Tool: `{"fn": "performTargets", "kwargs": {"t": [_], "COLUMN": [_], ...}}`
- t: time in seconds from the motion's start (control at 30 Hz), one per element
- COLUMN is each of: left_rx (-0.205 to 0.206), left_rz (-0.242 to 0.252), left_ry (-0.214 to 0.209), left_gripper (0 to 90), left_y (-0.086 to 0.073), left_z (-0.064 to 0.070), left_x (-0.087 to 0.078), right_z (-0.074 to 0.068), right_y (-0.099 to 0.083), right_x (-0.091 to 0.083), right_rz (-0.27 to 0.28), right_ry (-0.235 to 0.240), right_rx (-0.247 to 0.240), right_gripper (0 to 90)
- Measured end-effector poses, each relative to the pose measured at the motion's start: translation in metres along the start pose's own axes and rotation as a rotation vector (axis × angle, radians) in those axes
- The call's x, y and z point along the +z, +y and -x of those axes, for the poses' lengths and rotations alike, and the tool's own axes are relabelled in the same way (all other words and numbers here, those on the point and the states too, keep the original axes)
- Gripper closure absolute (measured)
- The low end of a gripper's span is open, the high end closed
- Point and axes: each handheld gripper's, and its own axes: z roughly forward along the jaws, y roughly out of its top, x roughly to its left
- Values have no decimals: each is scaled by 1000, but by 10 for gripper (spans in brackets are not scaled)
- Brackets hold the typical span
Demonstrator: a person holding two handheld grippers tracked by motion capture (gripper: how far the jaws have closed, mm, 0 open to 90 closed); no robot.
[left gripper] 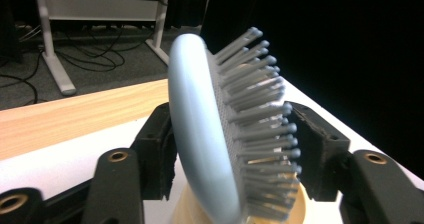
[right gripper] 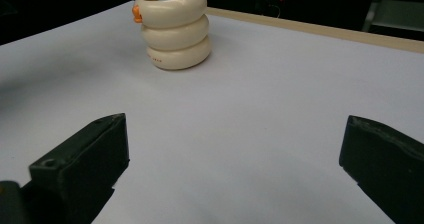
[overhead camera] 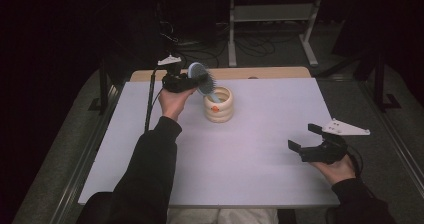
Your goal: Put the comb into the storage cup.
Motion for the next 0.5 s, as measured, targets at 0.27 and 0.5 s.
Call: {"fn": "performTargets", "kwargs": {"t": [0.27, 0.5], "left_rx": [-7, 3], "left_rz": [17, 15], "left_ry": [-10, 14], "left_gripper": [351, 246], "left_y": [-3, -2], "left_z": [-9, -11], "left_x": [-11, -21], "right_z": [0, -1], "right_y": [0, 0], "right_x": [0, 1], "right_rz": [-1, -6], "right_ry": [2, 5], "right_rx": [0, -5], "right_gripper": [0, 0]}}
